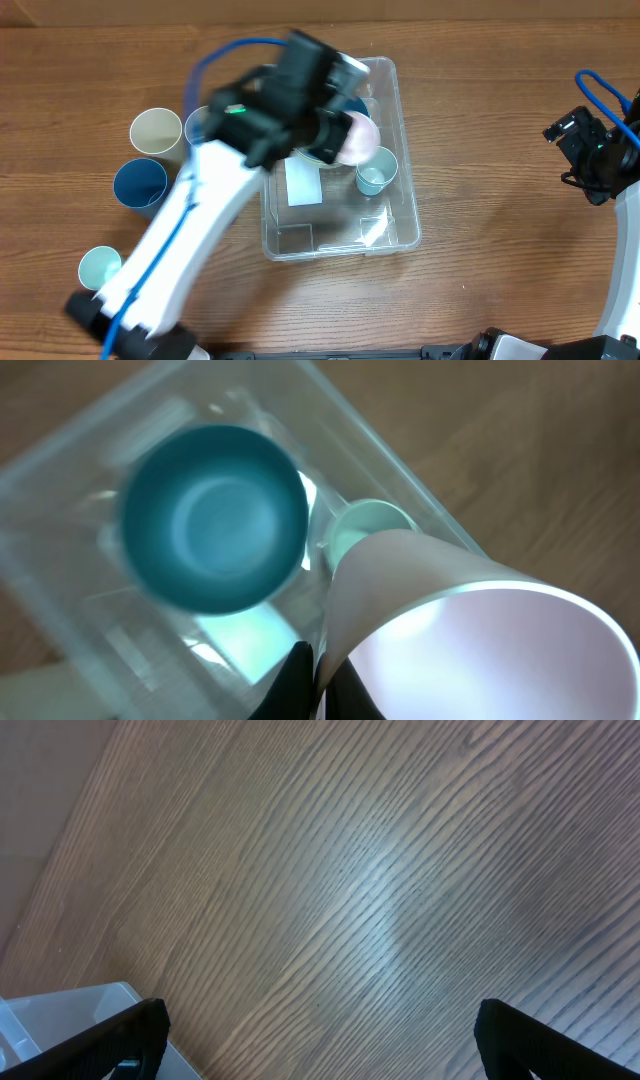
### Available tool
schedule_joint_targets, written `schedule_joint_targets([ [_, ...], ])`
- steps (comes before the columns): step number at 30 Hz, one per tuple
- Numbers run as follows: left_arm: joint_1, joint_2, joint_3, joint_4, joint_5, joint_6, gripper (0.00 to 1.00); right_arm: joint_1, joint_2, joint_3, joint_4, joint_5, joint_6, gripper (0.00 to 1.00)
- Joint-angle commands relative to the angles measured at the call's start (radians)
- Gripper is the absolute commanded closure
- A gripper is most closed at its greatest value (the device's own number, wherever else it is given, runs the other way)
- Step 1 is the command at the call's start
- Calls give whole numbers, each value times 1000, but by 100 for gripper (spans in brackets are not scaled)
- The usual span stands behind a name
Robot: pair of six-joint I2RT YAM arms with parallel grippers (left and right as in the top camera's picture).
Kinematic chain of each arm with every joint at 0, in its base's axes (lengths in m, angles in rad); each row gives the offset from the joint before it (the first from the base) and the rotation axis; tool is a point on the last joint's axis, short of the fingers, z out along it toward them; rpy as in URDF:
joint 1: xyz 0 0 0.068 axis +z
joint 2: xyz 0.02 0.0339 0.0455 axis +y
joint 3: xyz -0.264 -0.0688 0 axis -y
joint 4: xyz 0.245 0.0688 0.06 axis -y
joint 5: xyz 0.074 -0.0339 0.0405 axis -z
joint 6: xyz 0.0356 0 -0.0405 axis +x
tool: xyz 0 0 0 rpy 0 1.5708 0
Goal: Pack container
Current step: 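Carry the pink cup into the bin's right side and release it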
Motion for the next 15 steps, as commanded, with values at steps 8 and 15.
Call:
schedule_joint_targets([
  [8,-63,226,-5,61,-47,58,96,-3,0,8,4,-2,9,0],
  [15,-64,286,-5,119,-63,57,95,-3,0,8,4,-2,9,0],
])
